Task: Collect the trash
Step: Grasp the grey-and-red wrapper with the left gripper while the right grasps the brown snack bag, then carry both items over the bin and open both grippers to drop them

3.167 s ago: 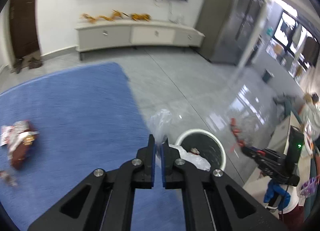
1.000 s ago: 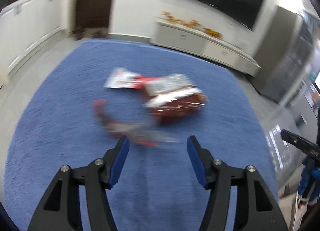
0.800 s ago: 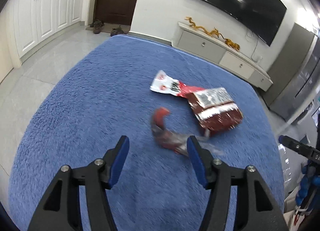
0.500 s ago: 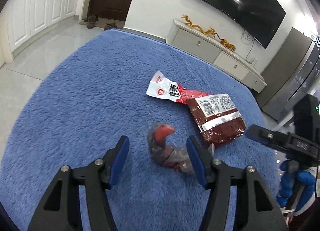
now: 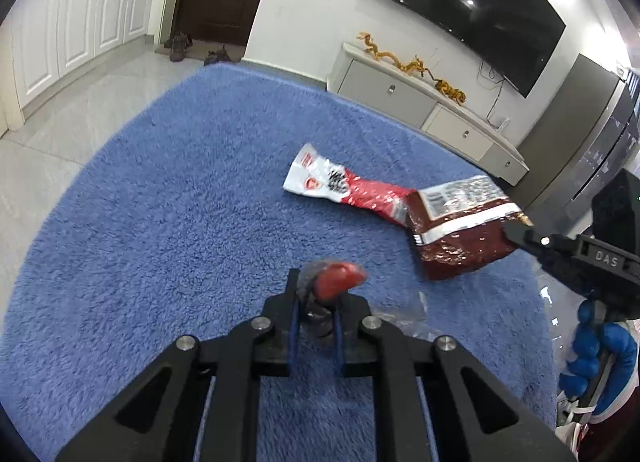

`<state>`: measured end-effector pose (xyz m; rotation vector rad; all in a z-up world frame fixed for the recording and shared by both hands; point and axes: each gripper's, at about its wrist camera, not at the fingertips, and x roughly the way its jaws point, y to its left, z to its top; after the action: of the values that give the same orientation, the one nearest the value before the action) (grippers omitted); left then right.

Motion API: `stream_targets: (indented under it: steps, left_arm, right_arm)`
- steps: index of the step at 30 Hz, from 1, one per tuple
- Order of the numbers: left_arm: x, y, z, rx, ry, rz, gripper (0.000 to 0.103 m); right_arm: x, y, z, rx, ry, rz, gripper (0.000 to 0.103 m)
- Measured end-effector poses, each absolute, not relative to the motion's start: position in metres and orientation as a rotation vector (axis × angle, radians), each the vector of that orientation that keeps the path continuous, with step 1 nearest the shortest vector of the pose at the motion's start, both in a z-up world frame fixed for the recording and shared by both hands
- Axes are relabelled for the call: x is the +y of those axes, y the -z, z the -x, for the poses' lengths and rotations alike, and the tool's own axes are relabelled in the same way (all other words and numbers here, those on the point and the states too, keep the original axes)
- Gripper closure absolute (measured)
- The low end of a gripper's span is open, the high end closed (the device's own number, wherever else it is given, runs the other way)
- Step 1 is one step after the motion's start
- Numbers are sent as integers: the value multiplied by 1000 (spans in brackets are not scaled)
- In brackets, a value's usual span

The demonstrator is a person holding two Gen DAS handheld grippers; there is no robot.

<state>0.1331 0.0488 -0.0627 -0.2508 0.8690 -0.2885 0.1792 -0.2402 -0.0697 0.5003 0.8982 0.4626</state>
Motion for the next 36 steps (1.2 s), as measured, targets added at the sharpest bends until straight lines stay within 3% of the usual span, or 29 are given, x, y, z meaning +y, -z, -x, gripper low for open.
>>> stream_targets:
  steps: [10, 20, 27, 36]
  left_arm:
    - [28, 1, -93, 767, 318, 186, 91]
    - [-70, -27, -84, 771, 463, 98, 91]
    - [-208, -11, -78, 850, 629, -20, 91]
    - [-385, 35, -63, 967, 802, -156, 91]
  right_arm:
    - [-292, -8, -99, 722, -393, -420, 103]
    - [-400, -29, -10, 645, -195, -391, 103]
    - [-494, -1, 46, 686, 18, -357, 103]
    - [-598, 82, 81, 794, 237, -420, 102]
